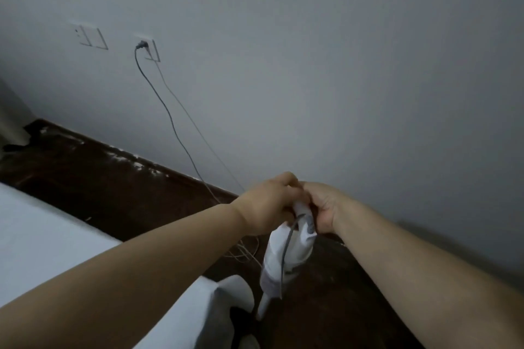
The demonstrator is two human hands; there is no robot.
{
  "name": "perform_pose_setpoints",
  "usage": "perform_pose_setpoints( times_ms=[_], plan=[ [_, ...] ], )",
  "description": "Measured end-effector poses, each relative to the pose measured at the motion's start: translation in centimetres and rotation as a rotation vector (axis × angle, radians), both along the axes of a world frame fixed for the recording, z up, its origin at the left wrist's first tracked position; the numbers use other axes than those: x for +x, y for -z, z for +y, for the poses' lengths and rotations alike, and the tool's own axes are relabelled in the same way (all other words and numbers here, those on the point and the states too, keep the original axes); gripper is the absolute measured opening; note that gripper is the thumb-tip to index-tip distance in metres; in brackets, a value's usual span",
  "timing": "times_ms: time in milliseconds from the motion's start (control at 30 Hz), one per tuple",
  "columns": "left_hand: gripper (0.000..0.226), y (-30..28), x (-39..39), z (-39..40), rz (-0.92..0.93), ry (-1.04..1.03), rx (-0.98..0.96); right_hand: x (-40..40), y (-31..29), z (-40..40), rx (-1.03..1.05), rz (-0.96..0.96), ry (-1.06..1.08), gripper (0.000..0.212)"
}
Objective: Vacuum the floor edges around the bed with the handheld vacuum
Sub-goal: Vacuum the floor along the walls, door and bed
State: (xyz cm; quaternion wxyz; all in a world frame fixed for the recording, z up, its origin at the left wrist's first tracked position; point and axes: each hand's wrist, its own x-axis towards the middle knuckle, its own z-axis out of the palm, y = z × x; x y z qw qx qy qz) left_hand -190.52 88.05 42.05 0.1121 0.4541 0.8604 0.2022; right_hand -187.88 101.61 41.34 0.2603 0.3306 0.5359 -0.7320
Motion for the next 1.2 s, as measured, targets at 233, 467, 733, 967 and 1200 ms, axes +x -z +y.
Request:
perform_pose_setpoints(
  times_ms=[233,467,733,967,1200],
  plan=[
    [0.070,1.9,7.2,-1.3,-0.867,-0.402,-0.022,9.9,1.3,0.3,0.136,0.054,0.024,0.014],
    [0.062,2.7,10.9,0.0,-0.407,-0.316,-0.140,15.5,-2.7,1.0,0.296,0.200,0.007,0.022],
    [0.027,2.4,12.9,0.2,0.025,-0.091,-0.181,19.2,-2.2,1.8,0.100,0.139,-0.047,0.023],
    [0.027,3.8,14.8,0.6,0.072,0.028,-0.174,18.7,-2.8,-0.4,0.207,-0.199,-0.188,0.010],
    [0.031,4.6,14.7,0.0,-0.161,-0.243,-0.029,20.6,-1.5,-0.4,0.184,-0.095,0.235,0.004]
  ],
)
